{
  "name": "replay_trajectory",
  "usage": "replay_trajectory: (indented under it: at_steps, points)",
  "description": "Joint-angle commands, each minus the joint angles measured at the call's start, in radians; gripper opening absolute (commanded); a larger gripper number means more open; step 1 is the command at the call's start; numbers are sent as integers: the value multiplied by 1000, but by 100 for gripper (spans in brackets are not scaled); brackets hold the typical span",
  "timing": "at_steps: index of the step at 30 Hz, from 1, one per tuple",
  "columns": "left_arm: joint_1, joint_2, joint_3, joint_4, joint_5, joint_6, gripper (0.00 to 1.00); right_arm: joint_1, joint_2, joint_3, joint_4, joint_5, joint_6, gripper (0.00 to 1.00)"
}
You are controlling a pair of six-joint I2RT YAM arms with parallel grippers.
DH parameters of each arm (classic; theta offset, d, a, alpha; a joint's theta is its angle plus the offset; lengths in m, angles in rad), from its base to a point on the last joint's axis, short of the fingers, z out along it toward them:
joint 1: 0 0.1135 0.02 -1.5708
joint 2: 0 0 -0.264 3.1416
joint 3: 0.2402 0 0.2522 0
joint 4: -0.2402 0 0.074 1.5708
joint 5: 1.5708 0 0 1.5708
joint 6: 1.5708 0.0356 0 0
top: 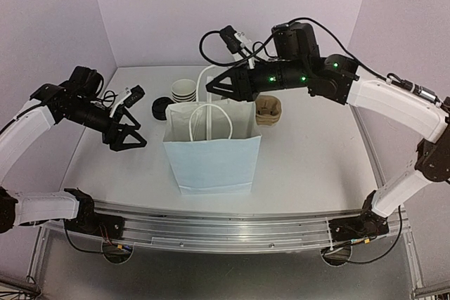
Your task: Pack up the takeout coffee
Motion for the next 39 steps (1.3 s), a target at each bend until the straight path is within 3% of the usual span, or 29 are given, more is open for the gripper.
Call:
replay_trajectory:
  at_steps: [1,8,14,19,24,27,32,36,39]
  points:
    - [-4,-24,11,22,20,-16,88,7,-10,-2,16,60,3,43]
    - [-4,-29,8,52,1,-60,88,5,-88,30,13,196,5,51]
    - [4,-40,0,197,-142,-274,88,-55,-63,157,-190,525,15,54]
    - [65,-51,35,277,-248,-409,89,-255,-124,144,-205,596,147,55]
    - [156,-78,23,383,-335,-560,93,-471,-202,58,-244,640,152,59]
    - [231,-103,-33,469,-422,-662,99,-646,-232,-43,-268,566,186,60]
    - [330,-174,-194,649,-475,-736,100,-882,-276,-290,-231,464,178,63]
    - [397,-229,-339,769,-549,-683,100,-943,-456,-617,7,462,103,64]
    - [425,-268,-422,823,-554,-559,100,-951,-626,-821,178,498,67,66]
